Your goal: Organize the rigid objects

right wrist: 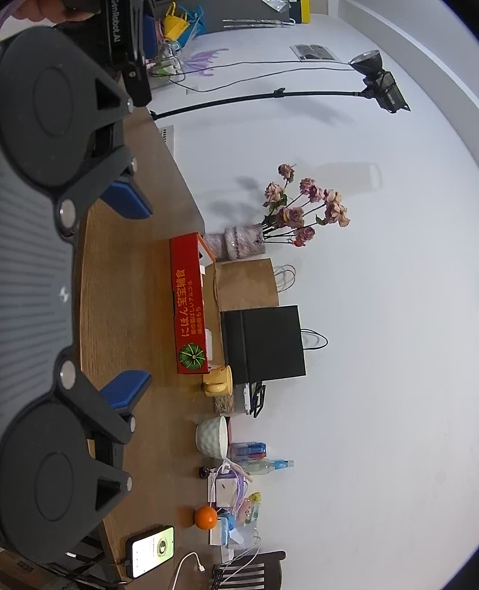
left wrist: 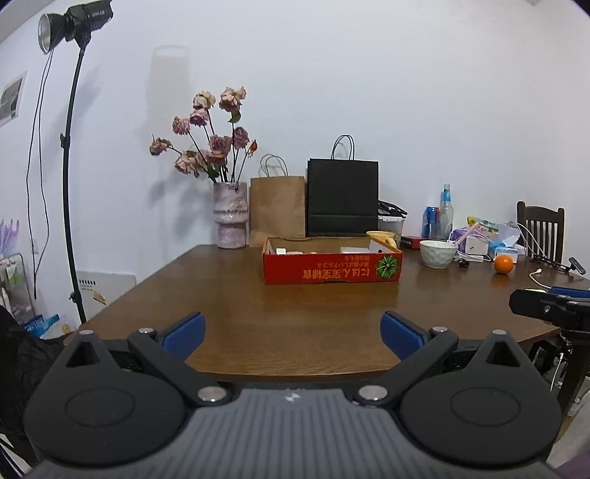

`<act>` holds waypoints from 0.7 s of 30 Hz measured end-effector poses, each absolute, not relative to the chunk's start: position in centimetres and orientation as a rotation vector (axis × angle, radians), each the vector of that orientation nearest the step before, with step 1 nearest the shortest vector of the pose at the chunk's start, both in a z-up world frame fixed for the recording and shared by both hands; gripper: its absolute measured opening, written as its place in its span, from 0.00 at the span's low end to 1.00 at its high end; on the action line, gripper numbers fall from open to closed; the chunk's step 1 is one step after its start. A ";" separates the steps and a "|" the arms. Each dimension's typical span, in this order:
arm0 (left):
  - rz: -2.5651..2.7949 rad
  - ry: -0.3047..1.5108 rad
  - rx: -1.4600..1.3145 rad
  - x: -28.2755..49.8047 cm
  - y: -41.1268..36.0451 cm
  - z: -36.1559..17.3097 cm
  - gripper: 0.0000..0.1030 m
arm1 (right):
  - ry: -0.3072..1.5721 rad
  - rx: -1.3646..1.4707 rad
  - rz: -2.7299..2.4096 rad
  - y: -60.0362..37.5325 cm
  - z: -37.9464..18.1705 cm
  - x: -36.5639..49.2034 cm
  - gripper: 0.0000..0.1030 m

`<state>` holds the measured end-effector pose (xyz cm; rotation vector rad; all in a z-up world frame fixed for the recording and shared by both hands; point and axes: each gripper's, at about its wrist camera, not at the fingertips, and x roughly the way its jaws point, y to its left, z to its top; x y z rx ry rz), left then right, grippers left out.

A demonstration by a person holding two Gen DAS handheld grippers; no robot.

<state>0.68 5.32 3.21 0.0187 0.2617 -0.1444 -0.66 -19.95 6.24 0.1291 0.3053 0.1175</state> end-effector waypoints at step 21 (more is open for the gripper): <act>-0.167 0.265 0.018 1.0 5.3 3.3 1.00 | 0.288 0.121 0.120 -19.8 6.5 -0.6 1.00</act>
